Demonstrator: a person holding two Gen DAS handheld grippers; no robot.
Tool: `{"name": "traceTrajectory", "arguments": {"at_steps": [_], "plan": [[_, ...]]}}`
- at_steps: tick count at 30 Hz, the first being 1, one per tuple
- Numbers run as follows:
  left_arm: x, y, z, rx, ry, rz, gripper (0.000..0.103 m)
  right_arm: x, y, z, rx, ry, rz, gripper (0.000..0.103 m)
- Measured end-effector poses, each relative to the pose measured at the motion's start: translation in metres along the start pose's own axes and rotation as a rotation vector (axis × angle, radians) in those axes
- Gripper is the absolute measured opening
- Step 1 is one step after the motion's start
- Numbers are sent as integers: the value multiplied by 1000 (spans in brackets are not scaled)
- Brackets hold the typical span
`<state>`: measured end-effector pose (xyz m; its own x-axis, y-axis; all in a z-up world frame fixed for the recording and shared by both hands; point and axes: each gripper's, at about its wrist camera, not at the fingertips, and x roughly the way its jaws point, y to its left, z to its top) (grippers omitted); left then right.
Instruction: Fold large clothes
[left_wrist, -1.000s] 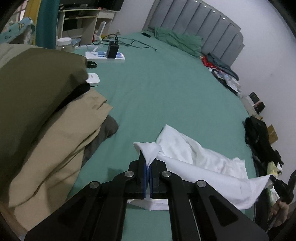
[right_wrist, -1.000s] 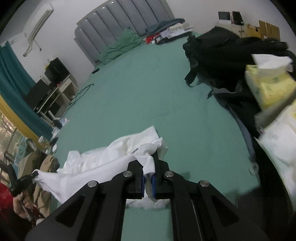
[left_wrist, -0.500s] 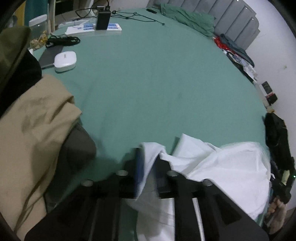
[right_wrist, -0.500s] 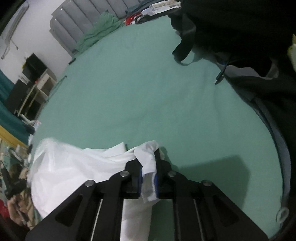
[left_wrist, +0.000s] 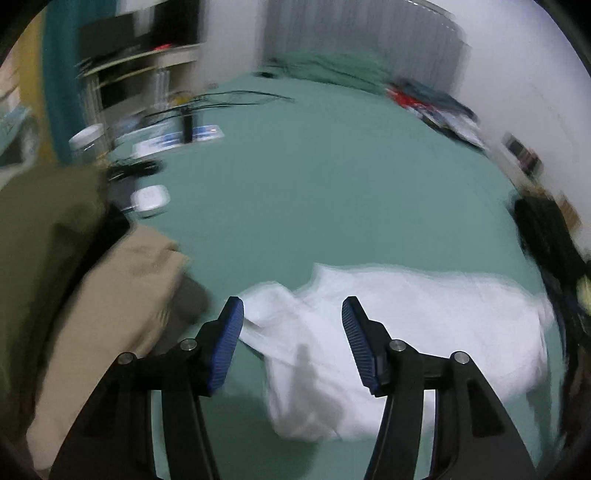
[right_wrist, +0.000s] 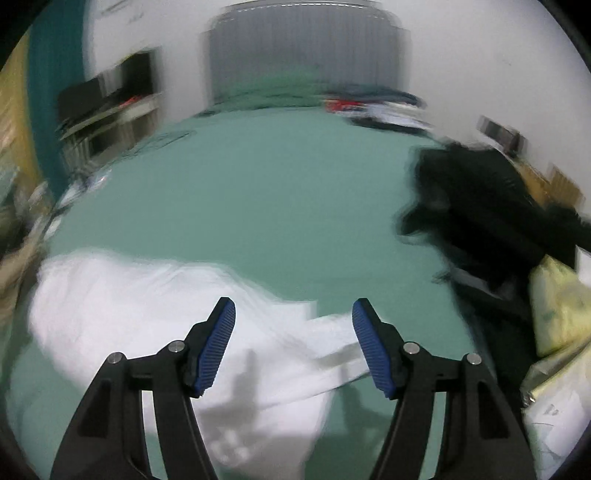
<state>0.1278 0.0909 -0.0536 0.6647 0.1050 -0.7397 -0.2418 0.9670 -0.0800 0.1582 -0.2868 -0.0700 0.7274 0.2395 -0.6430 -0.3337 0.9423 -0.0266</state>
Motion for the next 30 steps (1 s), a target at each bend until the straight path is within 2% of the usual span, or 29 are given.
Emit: {"name": "traceTrajectory", "arguments": {"at_steps": [2,5,8,10,12,14,15,16,17,20,24,28,30], "plan": [[1,-31,-17,103,30,-56,59,0,37,-13,-129,26,66,66],[4,-58,-44,199,79,-105,59,1,79,-31,-298,42,147,66],[11,-80,-63,297,107,-120,59,6,101,-45,-416,68,146,66],[20,-88,-69,346,127,-107,59,9,103,-51,-447,72,138,66],[23,-94,-72,380,136,-97,59,11,101,-51,-454,71,123,61],[33,-93,-68,402,138,-74,59,13,97,-47,-431,74,119,43],[35,-93,-66,405,134,-68,59,15,93,-44,-415,76,114,38],[37,-94,-64,408,131,-68,59,14,92,-48,-408,75,110,26],[38,-96,-63,414,123,-65,59,18,90,-46,-400,75,102,19],[45,-100,-59,449,113,-62,59,25,85,-40,-343,71,127,2],[52,-105,-54,477,104,-58,59,30,76,-24,-264,29,137,0],[59,-115,-46,558,47,-8,59,35,71,-4,-241,-5,123,0],[68,-118,-39,564,56,12,59,42,69,7,-238,-17,125,0]]}}
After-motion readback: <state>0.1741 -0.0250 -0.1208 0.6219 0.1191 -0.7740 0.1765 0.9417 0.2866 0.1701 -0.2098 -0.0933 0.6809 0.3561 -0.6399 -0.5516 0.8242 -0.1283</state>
